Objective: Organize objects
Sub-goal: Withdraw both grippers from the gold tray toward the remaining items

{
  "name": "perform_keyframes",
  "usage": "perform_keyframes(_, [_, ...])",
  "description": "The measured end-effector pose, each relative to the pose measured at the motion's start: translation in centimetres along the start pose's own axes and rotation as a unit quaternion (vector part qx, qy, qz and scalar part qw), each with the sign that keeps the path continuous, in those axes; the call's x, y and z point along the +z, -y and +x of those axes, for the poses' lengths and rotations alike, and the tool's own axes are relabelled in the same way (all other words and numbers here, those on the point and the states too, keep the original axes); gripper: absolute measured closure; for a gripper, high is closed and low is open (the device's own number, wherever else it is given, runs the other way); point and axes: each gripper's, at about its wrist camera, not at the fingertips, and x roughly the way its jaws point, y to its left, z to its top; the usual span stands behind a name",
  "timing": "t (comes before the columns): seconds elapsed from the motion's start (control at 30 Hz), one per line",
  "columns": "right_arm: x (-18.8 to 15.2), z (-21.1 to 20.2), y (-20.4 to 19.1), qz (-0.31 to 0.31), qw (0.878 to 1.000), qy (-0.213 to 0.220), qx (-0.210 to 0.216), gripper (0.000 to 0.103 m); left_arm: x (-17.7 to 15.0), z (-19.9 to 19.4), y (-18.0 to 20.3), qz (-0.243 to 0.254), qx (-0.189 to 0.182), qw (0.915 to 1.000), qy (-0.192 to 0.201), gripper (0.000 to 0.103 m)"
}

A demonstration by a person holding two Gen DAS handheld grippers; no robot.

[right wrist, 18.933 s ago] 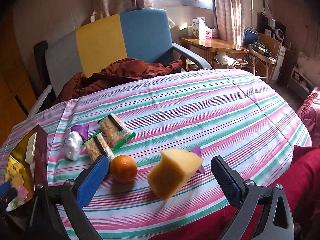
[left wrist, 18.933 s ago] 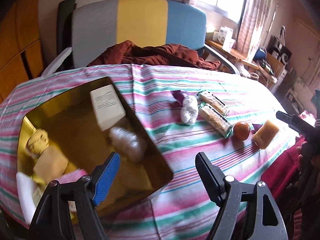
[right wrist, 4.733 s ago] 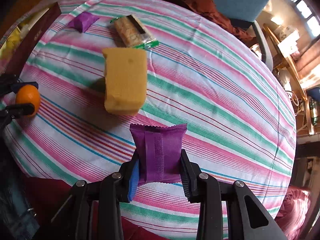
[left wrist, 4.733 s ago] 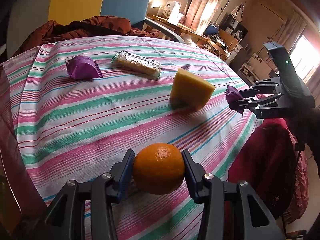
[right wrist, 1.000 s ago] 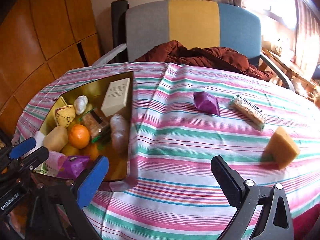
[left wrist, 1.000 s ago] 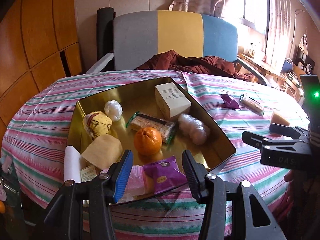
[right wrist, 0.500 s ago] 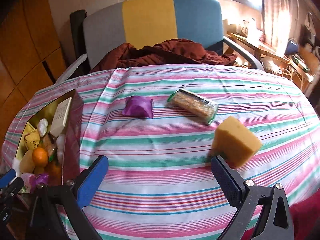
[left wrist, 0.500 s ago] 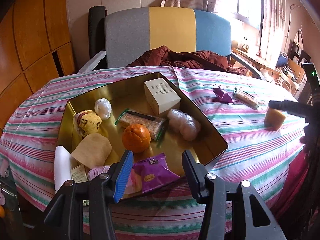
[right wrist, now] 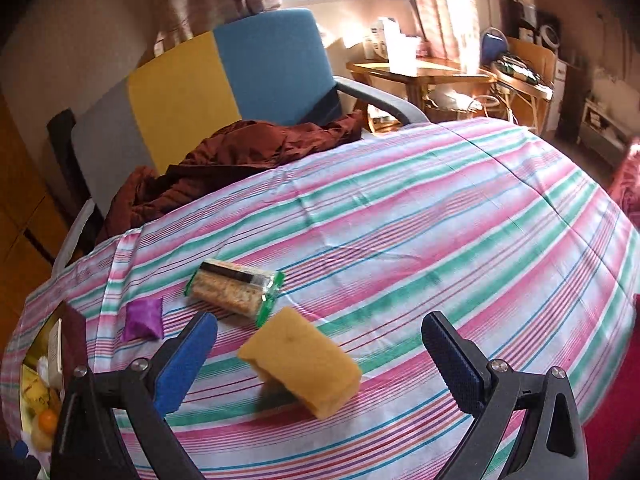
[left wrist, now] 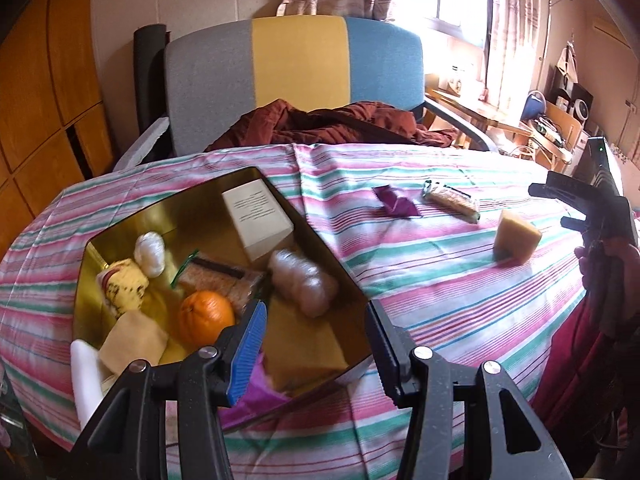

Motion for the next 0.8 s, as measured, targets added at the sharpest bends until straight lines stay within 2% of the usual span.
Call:
perform_keyframes(0.07, [0.2,0.1,0.8,0.030,0.999,-0.002,0.020,0.000,0.8,0.4,0.9,0.010,-0.008,0.9999,0.000,0.051])
perform_keyframes(0.23, [0.2,0.1,1.2,0.048,0.998,-0.008,0.034,0.000,2.6,1.7,2.8,0.024,-0.035,0.9991,-0.010,0.051])
perform_keyframes(0.5, [0.2,0.8,2.0,0.077,0.994,-0.030,0.065,0.000,5.2,4.6,5.6,0.037,-0.056,0.9971,-0.036,0.050])
perform_keyframes(0.8, [0.2,0.7,2.1,0.082,0.992,-0.034,0.090,0.000,8.5,8.7,7.7,0.067,-0.056,0.9941,-0.064,0.037])
